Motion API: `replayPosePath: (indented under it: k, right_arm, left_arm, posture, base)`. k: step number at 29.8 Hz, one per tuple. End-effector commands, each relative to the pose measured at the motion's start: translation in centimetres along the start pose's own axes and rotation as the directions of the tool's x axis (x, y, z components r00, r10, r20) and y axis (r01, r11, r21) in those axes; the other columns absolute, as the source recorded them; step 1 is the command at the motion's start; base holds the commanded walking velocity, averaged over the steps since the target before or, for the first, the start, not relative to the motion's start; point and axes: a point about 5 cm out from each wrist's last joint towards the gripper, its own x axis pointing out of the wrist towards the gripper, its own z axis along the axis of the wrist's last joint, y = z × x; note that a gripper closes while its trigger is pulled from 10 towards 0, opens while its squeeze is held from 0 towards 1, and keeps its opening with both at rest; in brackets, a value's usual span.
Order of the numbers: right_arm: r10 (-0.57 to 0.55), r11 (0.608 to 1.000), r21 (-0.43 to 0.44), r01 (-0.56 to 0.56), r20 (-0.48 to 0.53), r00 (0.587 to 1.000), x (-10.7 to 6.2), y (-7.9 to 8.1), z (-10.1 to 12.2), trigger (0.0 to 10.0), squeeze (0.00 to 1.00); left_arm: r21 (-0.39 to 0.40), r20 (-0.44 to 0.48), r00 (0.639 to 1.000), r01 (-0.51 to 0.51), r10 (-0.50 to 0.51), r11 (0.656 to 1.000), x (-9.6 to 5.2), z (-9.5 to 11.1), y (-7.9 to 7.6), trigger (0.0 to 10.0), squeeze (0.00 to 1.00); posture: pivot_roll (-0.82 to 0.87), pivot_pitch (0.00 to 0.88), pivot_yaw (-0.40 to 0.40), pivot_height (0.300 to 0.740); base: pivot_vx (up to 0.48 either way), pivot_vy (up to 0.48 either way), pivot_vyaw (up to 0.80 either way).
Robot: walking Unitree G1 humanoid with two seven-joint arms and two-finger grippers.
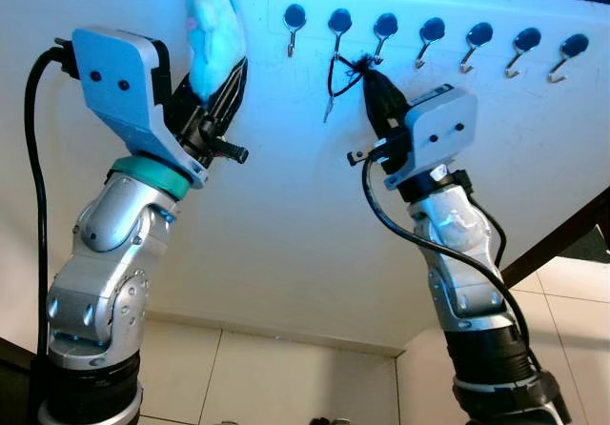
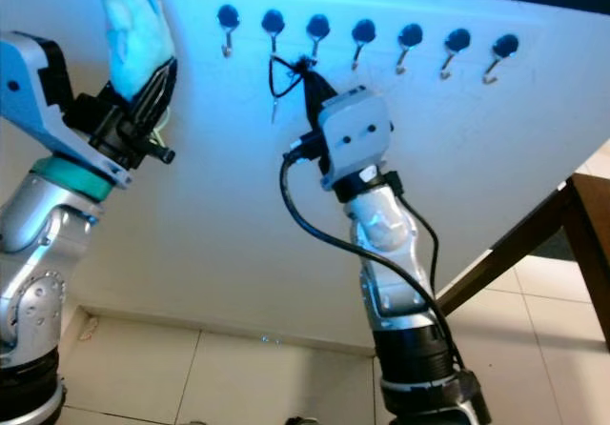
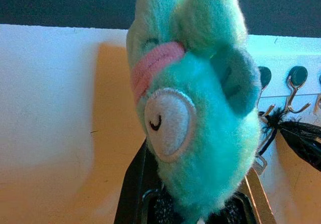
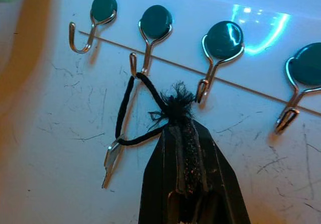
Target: Hang keys on a hook
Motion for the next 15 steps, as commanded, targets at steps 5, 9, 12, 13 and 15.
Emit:
replayPosePath:
  k: [5, 9, 12, 13, 15]
  right_arm:
    - [0.002, 1.000, 0.029, -0.002, -0.021, 1.000, 0.1, 0.3, -0.5, 10.0, 0.00]
    - [0.011, 0.999, 0.041, -0.009, -0.026, 1.000, 0.1, 0.5, -0.7, 10.0, 0.00]
    - [0.086, 0.995, 0.053, -0.085, -0.006, 0.996, 0.0, 1.6, -0.6, 10.0, 0.00]
    - [0.086, 0.995, 0.053, -0.085, -0.006, 0.996, 0.0, 1.6, -0.6, 10.0, 0.00]
    - [0.108, 0.989, 0.095, -0.114, 0.066, 0.992, 0.3, 2.3, 0.6, 10.0, 0.00]
  left_arm:
    - [0.004, -0.009, 1.000, 0.003, -0.003, 1.000, -0.1, -0.1, -0.1, 10.0, 0.00]
    - [0.004, -0.011, 1.000, 0.002, -0.002, 1.000, -0.1, -0.1, -0.1, 10.0, 0.00]
    - [0.003, -0.013, 1.000, 0.003, -0.003, 1.000, -0.1, -0.2, -0.1, 10.0, 0.00]
    - [0.003, -0.013, 1.000, 0.003, -0.003, 1.000, -0.1, -0.2, -0.1, 10.0, 0.00]
    - [0.003, -0.014, 1.000, 0.002, -0.002, 1.000, -0.1, -0.2, -0.1, 10.0, 0.00]
  posture:
    - [0.09, 0.034, 0.070, 0.740]
    - [0.09, 0.034, 0.070, 0.740]
    - [0.09, 0.033, 0.069, 0.740]
    - [0.09, 0.033, 0.069, 0.740]
    - [0.09, 0.031, 0.069, 0.740]
  base:
    - [0.000, 0.000, 0.00]
    - [0.000, 0.000, 0.00]
    - [0.000, 0.000, 0.00]
    - [0.000, 0.000, 0.00]
    - [0.000, 0.000, 0.00]
